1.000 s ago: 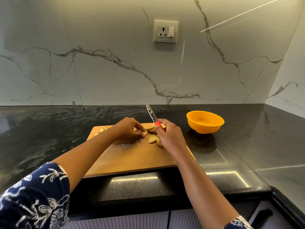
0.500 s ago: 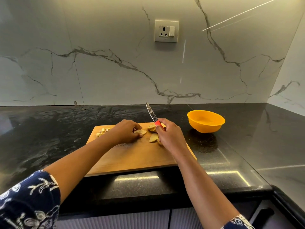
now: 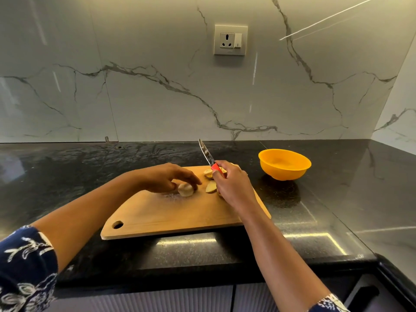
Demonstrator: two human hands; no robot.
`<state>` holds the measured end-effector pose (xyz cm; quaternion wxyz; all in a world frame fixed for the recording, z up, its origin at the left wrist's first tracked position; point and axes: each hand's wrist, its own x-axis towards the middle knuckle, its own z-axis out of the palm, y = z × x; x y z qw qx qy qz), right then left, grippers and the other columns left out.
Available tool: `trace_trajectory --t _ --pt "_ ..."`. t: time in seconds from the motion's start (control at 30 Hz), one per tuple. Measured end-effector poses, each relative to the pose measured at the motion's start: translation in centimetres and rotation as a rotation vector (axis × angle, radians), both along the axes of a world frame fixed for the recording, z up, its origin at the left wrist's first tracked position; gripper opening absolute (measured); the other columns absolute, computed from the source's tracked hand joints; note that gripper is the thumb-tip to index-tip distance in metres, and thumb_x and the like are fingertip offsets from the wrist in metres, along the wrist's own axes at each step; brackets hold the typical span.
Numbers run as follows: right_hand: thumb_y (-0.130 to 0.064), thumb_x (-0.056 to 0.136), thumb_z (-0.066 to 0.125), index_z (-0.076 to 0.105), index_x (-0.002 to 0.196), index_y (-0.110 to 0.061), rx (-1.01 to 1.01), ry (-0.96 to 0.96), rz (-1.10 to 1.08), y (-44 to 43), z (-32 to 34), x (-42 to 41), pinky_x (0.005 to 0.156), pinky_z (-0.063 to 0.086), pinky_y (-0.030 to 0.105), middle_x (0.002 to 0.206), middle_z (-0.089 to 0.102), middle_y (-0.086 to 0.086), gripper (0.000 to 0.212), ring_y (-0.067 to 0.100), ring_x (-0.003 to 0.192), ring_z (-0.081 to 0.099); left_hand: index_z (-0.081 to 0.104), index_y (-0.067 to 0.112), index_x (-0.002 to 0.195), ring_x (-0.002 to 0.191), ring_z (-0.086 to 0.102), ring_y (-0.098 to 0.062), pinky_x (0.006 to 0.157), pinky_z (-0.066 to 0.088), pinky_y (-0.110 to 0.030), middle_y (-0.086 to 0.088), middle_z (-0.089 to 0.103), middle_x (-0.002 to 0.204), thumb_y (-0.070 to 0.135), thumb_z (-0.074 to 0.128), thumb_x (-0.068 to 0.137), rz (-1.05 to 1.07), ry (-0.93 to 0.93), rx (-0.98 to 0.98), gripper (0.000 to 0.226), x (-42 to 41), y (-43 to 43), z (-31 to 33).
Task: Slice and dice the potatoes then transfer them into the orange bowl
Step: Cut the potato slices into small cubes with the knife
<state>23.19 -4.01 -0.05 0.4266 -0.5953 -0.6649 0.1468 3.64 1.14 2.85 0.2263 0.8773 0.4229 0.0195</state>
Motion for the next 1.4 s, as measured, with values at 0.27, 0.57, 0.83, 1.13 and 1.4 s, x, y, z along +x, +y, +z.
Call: trace_trajectory --t 0.27,0.57,0.83,1.13,1.4 --pt "-0.035 0.099 0.047 0.049 0.138 -0.024 -0.059 -0.128 -0.006 -0.8 0.4 -0.6 0.081 0.053 0.028 0.122 0.064 -0.001 0.040 0.011 0.092 0.062 0.050 0.039 0.123 0.122 0.049 -0.005 0.103 0.038 -0.024 0.011 0.055 0.131 0.020 0.064 0.088 0.089 -0.222 0.327 0.043 -2.5 -1.3 -2.6" --pt "-0.033 0.099 0.043 0.040 0.142 -0.033 -0.079 -0.471 0.000 -4.6 -1.1 -2.8 0.080 0.048 0.030 0.114 0.064 -0.003 0.044 0.016 0.101 0.058 0.071 0.024 0.107 0.104 0.063 -0.007 0.086 0.055 -0.032 0.010 0.067 0.112 0.049 0.046 0.090 -0.048 -0.103 0.693 0.039 -2.8 -2.0 -4.8" --pt "-0.033 0.099 0.041 0.039 0.144 -0.029 -0.038 -0.575 0.028 -5.2 -1.1 -3.3 0.085 0.045 0.032 0.122 0.062 -0.003 0.045 0.019 0.110 0.055 0.057 0.030 0.127 0.123 0.048 -0.001 0.101 0.043 -0.024 0.017 0.053 0.131 0.061 0.021 0.084 -0.030 0.023 0.592 0.064 -2.9 -2.5 -4.3" --pt "-0.019 0.100 0.044 0.055 0.119 -0.014 -0.106 -0.817 0.078 -4.9 0.5 -5.7 0.064 0.038 0.028 0.097 0.060 0.004 0.023 0.018 0.086 0.057 0.056 0.030 0.128 0.121 0.051 -0.003 0.098 0.047 -0.030 0.017 0.052 0.132 0.078 0.005 0.078 -0.017 0.064 0.558 0.086 -2.9 -2.5 -4.2" --pt "-0.011 0.101 0.037 0.017 0.152 -0.012 -0.114 -0.869 0.081 -8.9 -0.5 -4.1 0.046 0.023 0.025 0.108 0.059 0.005 0.055 0.023 0.089 0.055 0.055 0.026 0.128 0.125 0.045 -0.001 0.105 0.038 -0.024 0.016 0.050 0.134 0.039 0.045 0.096 -0.001 0.047 0.527 0.036 -2.5 -2.9 -3.9"
